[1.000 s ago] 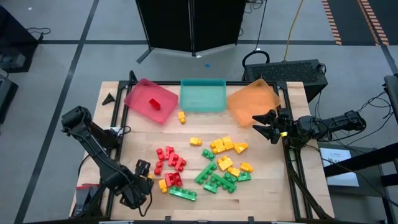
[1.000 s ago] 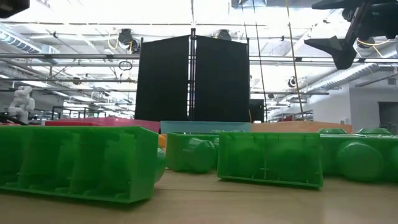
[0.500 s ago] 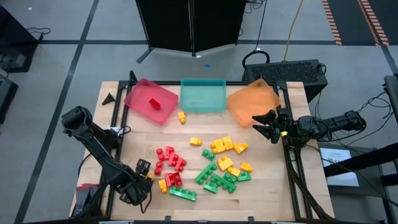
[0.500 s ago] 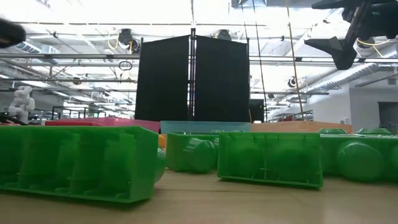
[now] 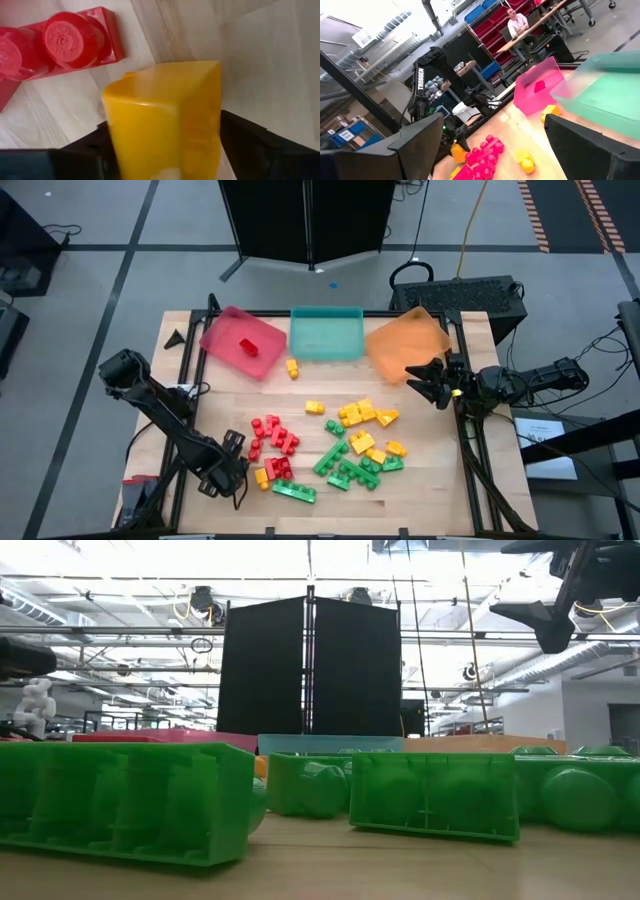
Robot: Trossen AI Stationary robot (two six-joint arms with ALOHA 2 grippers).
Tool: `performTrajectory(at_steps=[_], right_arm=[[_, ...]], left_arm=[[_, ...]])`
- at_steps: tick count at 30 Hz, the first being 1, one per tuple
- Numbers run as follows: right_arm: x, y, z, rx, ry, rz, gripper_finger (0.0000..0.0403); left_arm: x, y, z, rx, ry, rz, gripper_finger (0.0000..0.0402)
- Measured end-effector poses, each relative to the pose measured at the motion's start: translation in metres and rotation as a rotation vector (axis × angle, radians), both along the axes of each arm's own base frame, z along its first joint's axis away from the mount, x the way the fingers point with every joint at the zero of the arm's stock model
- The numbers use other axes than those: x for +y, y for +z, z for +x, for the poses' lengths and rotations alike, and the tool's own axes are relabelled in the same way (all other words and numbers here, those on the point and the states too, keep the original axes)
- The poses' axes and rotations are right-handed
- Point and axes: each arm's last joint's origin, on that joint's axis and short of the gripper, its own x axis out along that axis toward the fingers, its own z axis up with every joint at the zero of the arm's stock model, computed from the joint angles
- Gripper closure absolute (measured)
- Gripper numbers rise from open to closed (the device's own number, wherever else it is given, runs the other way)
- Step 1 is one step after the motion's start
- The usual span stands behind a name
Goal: Sort blocks
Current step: Put the yellow game piece into the orange bin
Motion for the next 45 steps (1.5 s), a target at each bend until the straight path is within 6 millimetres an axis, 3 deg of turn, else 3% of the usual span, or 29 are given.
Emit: performTrajectory(at_steps=[3,11,17,27,36,45], right_arm=[[0.000,0.000,0.000,0.001,0.000,0.000,0.0060],[0.000,0.000,0.000,0.001,0.000,-0.003,0.0060],[0.000,0.000,0.000,0.001,0.000,-0.003,0.0060],[0.000,0.002,0.000,-0.014,-0.002,-0.032,0.0060],[0.000,0.007,-0.001,-0.035,-0.014,-0.131,0.0060],[-0.003,0.038,-0.001,-0.157,-0.192,-0.345,0.0060]], left_arm=[[0.001,0.000,0.002,0.007,0.011,-0.010,0.0162],[0.003,0.005,0.011,0.002,0.060,-0.029,0.0162],[0.003,0.022,0.027,-0.038,0.137,-0.059,0.0162],[0.024,0.091,0.072,-0.203,0.270,0.030,0.0163],[0.075,0.160,0.124,-0.559,0.400,0.136,0.0163],[0.117,0.210,0.167,-0.998,0.470,0.073,0.0163]])
